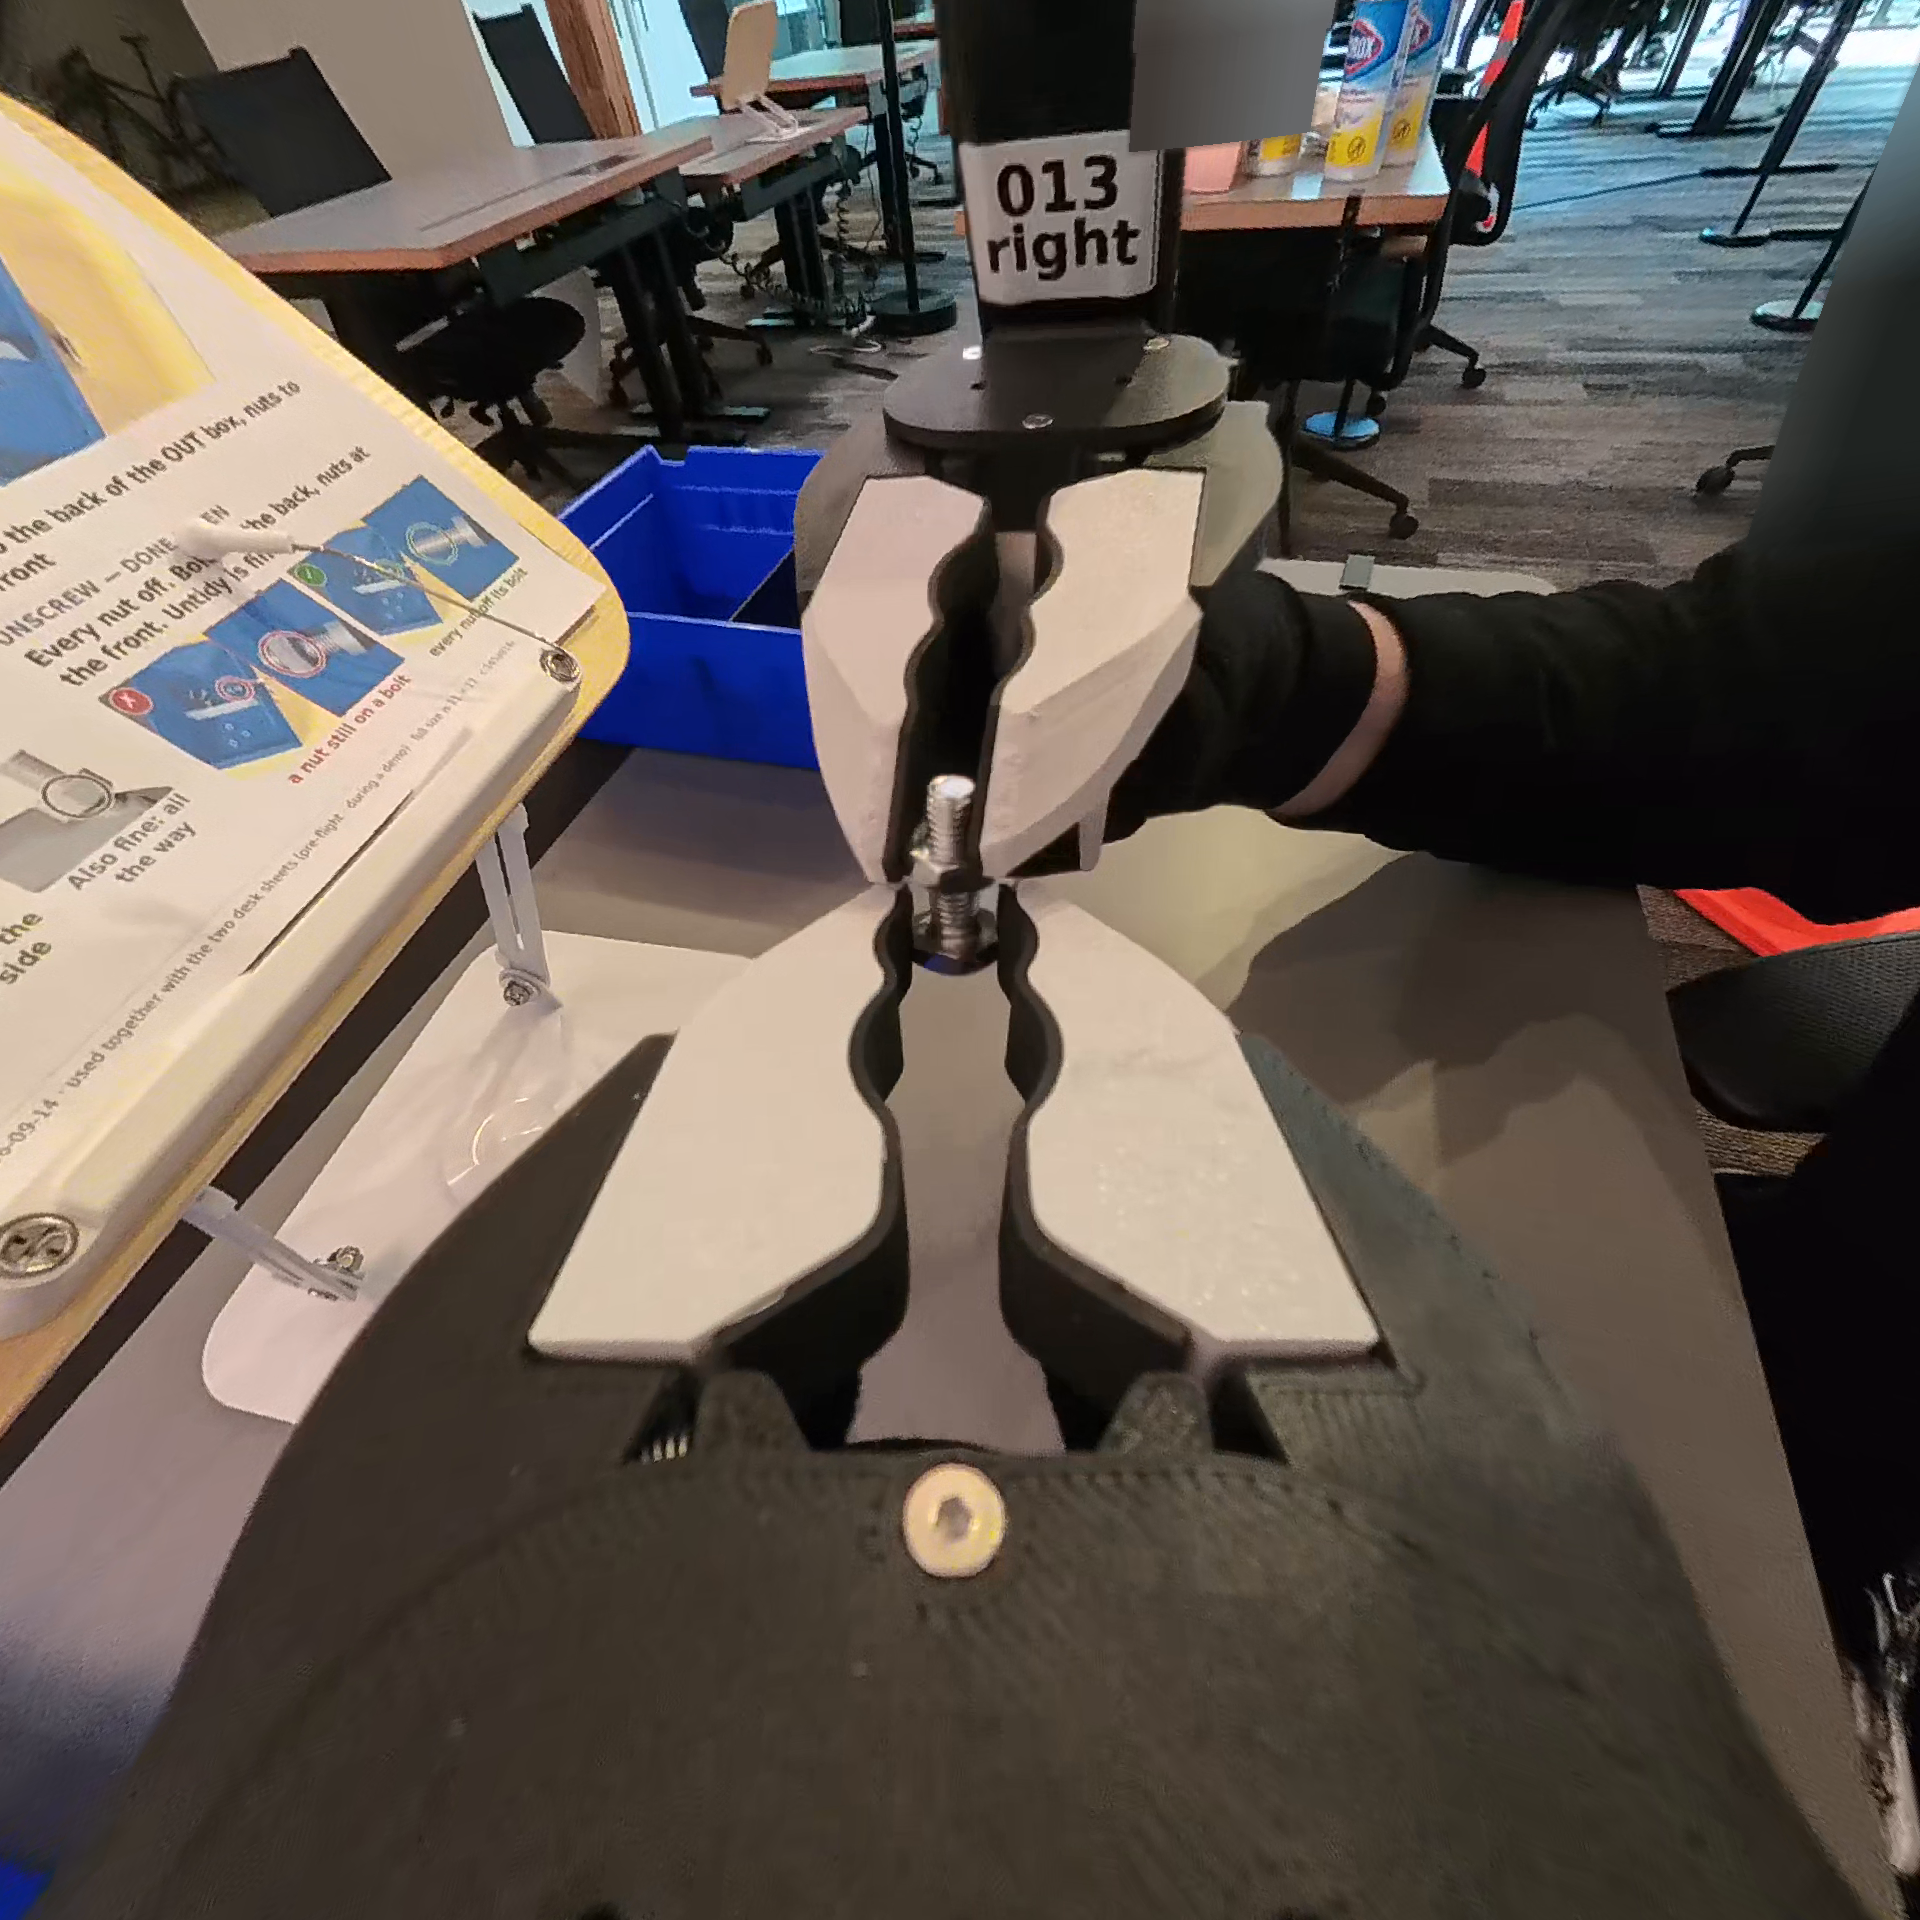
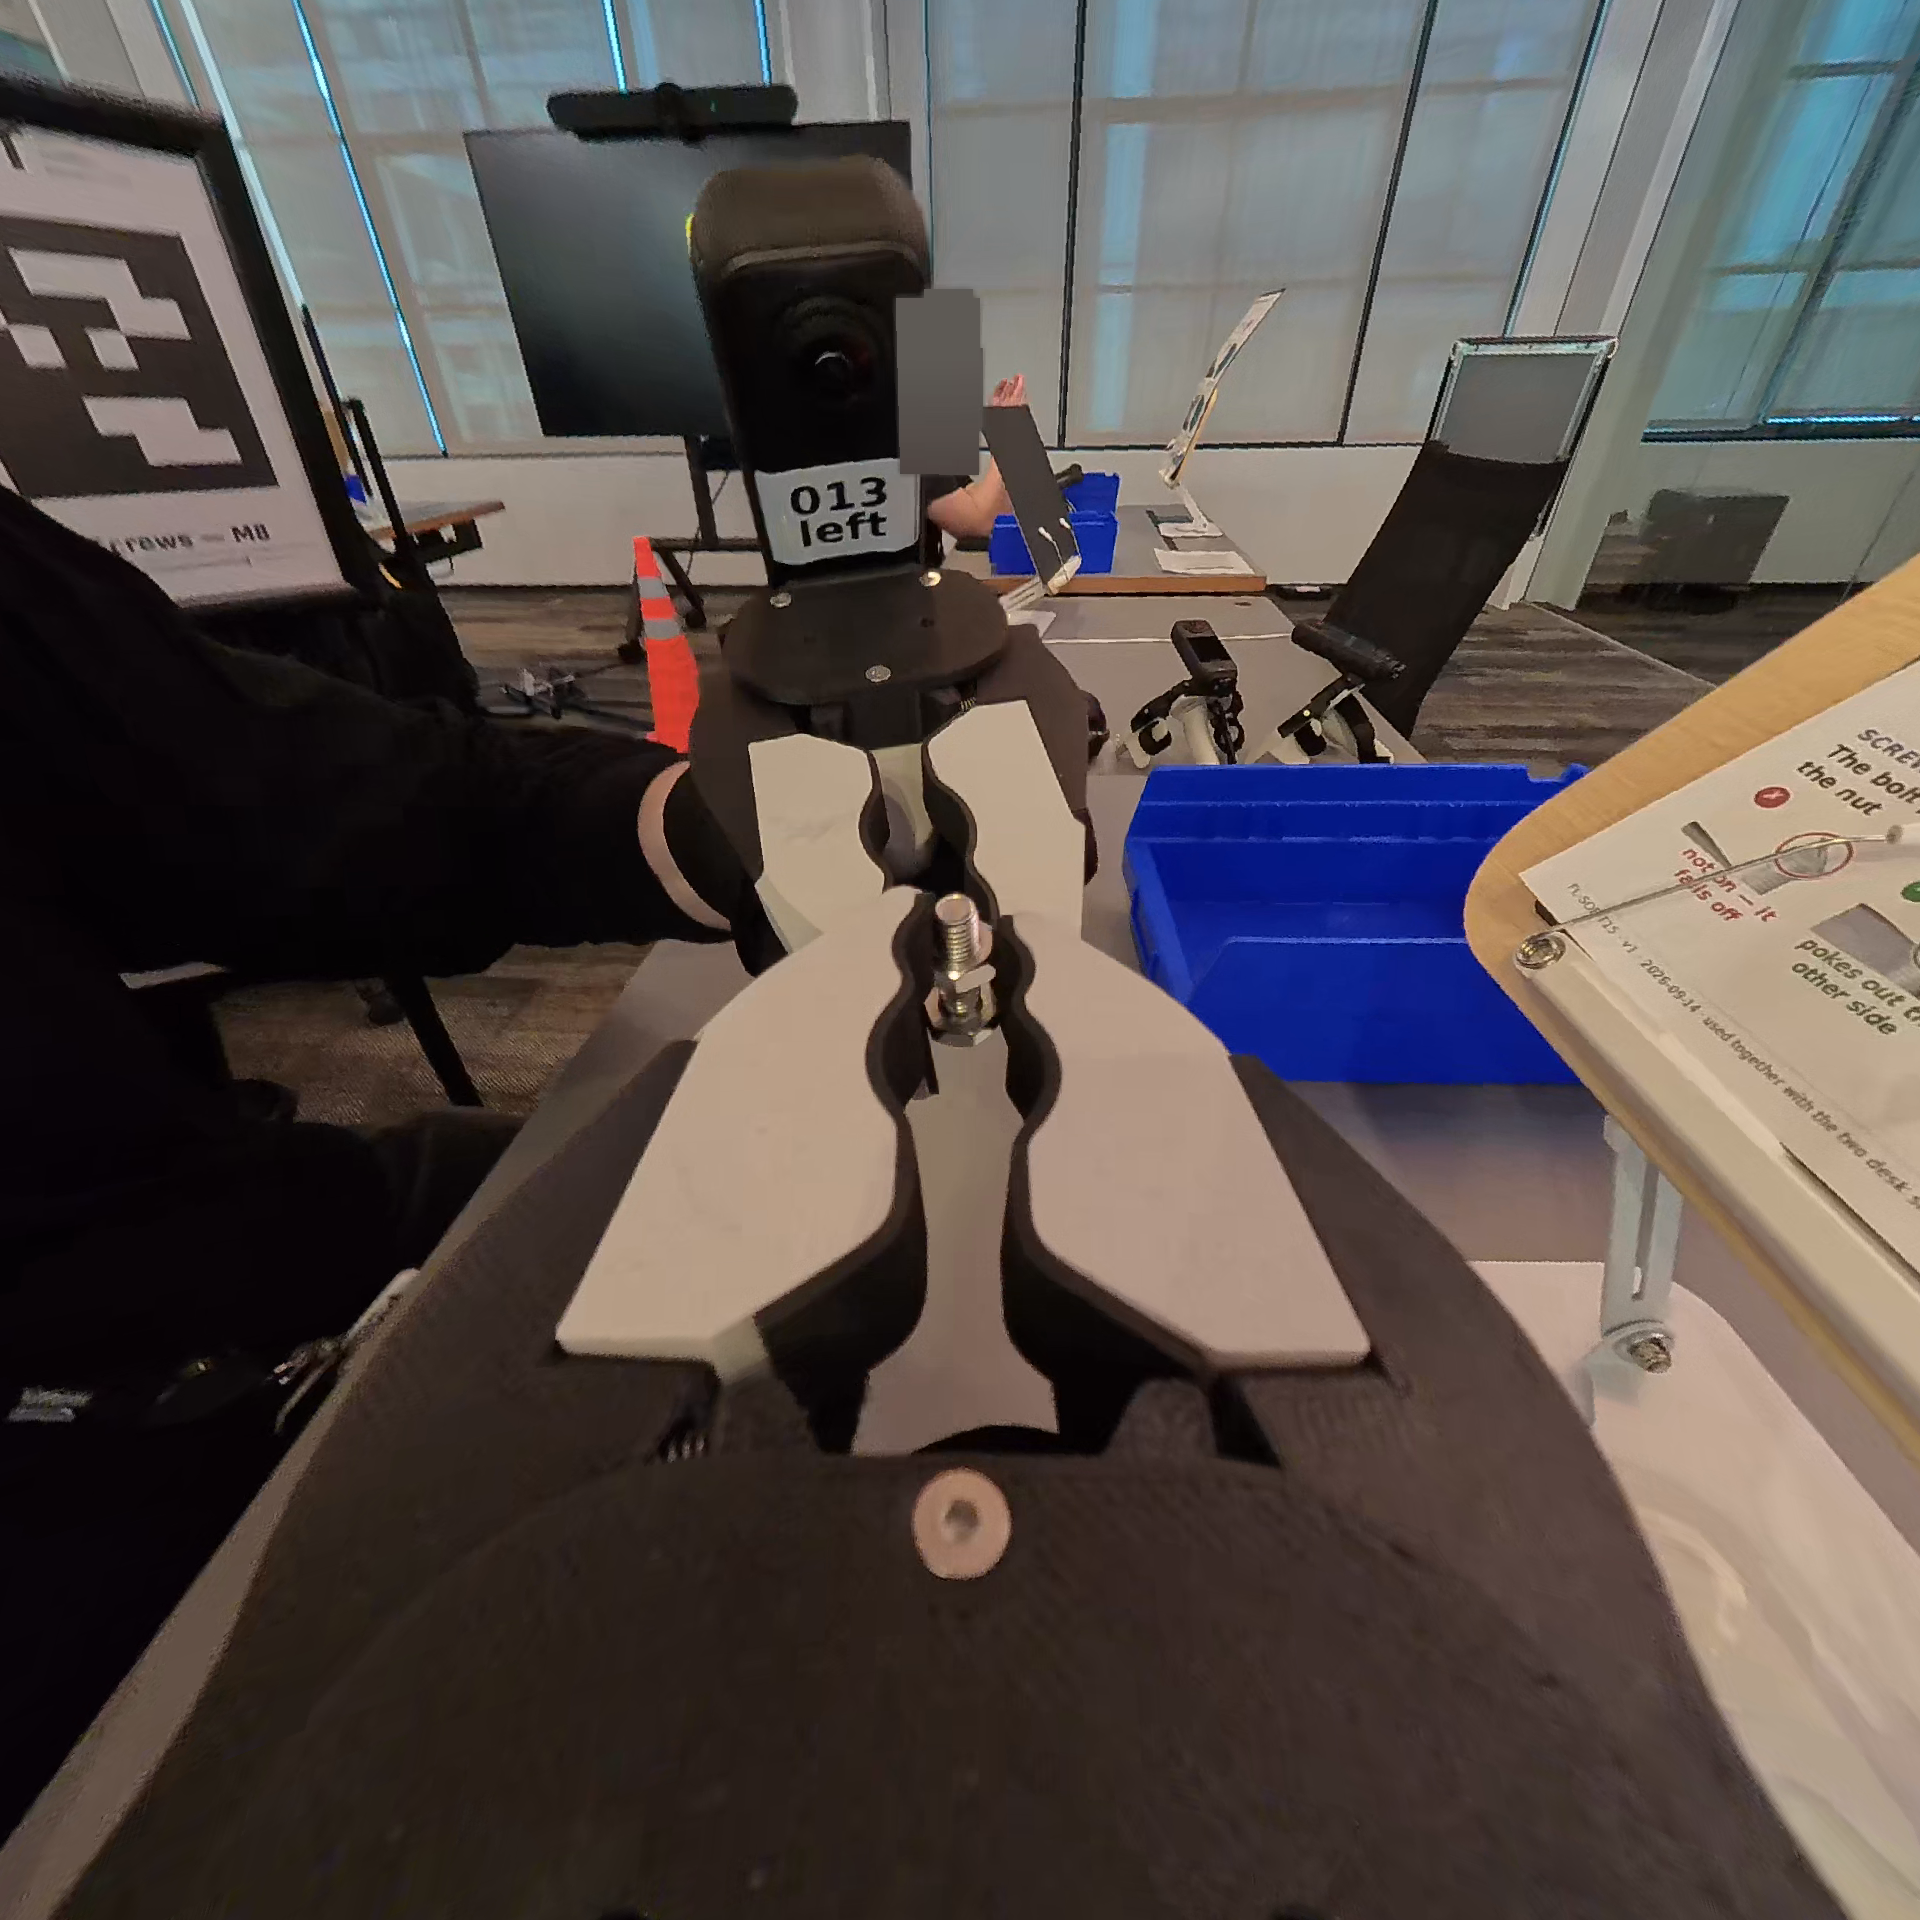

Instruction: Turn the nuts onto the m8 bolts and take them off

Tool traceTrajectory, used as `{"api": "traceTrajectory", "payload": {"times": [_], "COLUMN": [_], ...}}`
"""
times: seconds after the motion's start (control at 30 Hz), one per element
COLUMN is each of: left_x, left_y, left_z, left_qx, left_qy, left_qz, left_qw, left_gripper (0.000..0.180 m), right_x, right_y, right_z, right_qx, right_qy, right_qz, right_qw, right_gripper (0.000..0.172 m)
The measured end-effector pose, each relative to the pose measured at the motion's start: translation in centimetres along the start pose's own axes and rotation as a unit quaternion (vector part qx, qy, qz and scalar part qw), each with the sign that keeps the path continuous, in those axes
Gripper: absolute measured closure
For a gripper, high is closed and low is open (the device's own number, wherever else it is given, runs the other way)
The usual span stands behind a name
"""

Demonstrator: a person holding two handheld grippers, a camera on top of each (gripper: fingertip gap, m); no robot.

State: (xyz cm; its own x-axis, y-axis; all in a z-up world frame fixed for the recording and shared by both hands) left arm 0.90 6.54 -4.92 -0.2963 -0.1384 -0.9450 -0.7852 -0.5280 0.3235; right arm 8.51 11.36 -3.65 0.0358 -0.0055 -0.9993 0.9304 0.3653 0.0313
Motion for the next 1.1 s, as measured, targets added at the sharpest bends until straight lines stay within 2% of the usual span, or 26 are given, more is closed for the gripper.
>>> {"api": "traceTrajectory", "payload": {"times": [0.1, 0.17, 0.3, 0.47, 0.6, 0.77, 1.1], "left_x": [-0.1, 0.1, -0.1, -0.3, -0.6, -0.7, -0.8], "left_y": [-0.1, -0.2, -0.1, -0.4, -0.3, -0.5, -0.6], "left_z": [-0.1, 0.0, 0.2, -0.3, -0.7, -1.1, -1.4], "left_qx": [-0.008, -0.022, -0.028, 0.000, 0.065, 0.116, 0.133], "left_qy": [-0.015, -0.023, -0.013, 0.007, 0.049, 0.078, 0.072], "left_qz": [0.003, 0.012, -0.001, -0.022, -0.059, -0.079, -0.083], "left_qw": [1.000, 0.999, 1.000, 1.000, 0.995, 0.987, 0.985], "left_gripper": [0.165, 0.159, 0.155, 0.157, 0.163, 0.164, 0.165], "right_x": [-0.1, -0.4, -0.5, -0.5, -0.7, -0.9, -1.1], "right_y": [0.3, 0.7, 0.8, 0.5, 0.9, 1.1, 1.3], "right_z": [-0.5, -0.9, -0.9, -0.4, 0.0, 0.5, 0.8], "right_qx": [-0.009, -0.013, -0.012, -0.030, -0.063, -0.079, -0.088], "right_qy": [-0.040, -0.071, -0.067, -0.065, -0.050, -0.035, -0.026], "right_qz": [-0.019, -0.035, -0.029, -0.037, -0.052, -0.056, -0.052], "right_qw": [0.999, 0.997, 0.997, 0.997, 0.995, 0.995, 0.994], "right_gripper": [0.161, 0.161, 0.162, 0.161, 0.161, 0.161, 0.161]}}
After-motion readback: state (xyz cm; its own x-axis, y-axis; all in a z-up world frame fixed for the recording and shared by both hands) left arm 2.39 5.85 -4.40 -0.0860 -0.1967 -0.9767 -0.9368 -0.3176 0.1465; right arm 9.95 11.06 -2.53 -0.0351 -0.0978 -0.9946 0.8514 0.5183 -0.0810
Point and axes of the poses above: each gripper's, where its closed fingertips meet, y back along the fingers, x out of its underside, z = x × y across the jaws, the point moved 6 cm from there along y, back along the fingers, and after that the axes turned 5 degrees about x, right-handed, at the moved point
